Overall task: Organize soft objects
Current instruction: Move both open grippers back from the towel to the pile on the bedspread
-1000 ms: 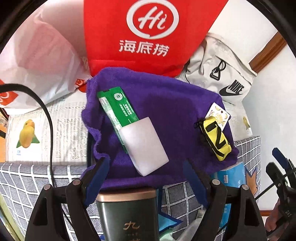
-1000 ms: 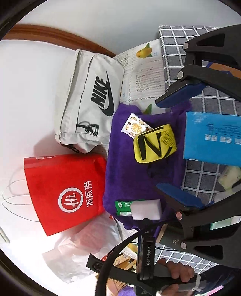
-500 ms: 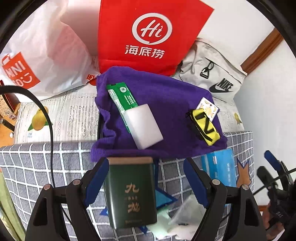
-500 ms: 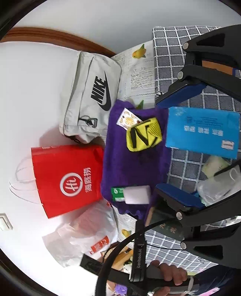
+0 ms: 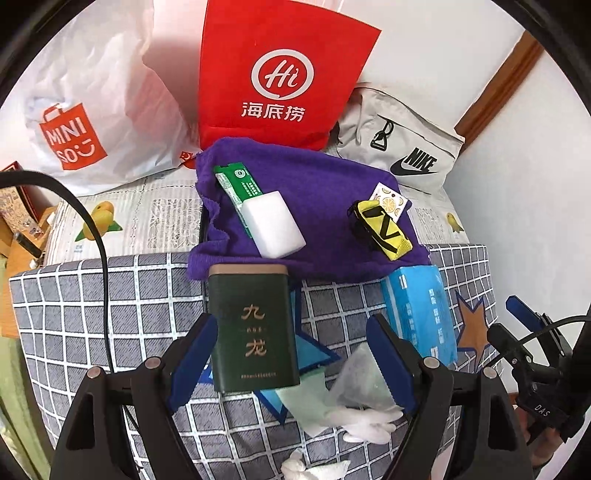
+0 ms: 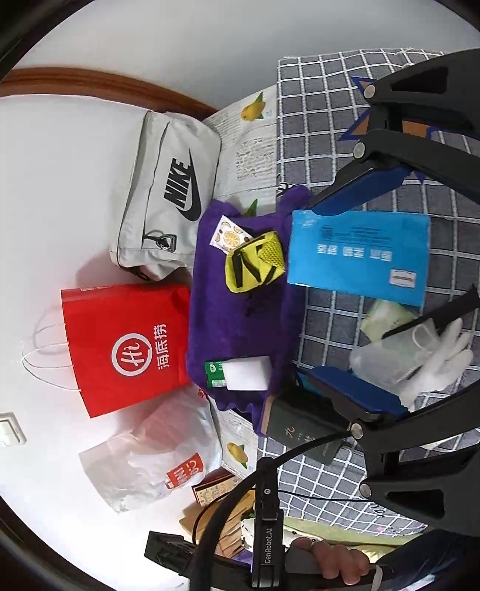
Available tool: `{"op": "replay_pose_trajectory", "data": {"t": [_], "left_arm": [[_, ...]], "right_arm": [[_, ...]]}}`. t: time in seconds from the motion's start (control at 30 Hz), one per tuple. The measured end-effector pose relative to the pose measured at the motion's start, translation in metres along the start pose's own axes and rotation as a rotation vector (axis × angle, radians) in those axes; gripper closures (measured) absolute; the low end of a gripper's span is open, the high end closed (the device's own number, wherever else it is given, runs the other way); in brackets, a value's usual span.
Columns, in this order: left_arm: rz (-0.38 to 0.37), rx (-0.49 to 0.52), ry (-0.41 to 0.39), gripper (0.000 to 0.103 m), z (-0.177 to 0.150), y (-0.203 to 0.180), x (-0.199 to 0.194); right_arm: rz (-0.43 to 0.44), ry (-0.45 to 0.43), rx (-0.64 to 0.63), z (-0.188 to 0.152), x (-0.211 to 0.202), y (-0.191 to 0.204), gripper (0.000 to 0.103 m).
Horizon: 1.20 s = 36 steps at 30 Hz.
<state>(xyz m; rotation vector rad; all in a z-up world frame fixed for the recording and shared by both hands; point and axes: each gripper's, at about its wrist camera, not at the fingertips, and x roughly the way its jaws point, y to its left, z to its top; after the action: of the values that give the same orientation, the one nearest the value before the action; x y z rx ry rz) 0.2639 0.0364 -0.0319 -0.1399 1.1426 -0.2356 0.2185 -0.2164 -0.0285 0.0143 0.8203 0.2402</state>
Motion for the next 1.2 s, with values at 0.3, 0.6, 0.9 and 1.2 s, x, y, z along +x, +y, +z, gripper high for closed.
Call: {"op": "replay_pose_trajectory", "data": {"t": [0.3,0.6,0.9,1.2], "left_arm": [[0.026,-0.011,-0.029,0.021,-0.034,0.000,-0.011],[0.037,-0.026,-0.066,0.021,-0.073,0.010,-0.012],[0.102,-0.080,-0.115,0.021,-0.105,0.035,-0.016],[0.081,-0.062,-0.069,0.021,-0.130,0.025,0.008]], "right_arm": [[0.031,0.008,-0.009,-0.031,-0.008,0.006,0.020],[0.058,0.024,-0.025,-0.066,-0.006,0.012,0.020],[0.078,0.047,-0.039,-0.104,0.003,0.017,0.020],[0.025,0.088,-0.088,-0.144,0.024,0.011,0.040]]}}
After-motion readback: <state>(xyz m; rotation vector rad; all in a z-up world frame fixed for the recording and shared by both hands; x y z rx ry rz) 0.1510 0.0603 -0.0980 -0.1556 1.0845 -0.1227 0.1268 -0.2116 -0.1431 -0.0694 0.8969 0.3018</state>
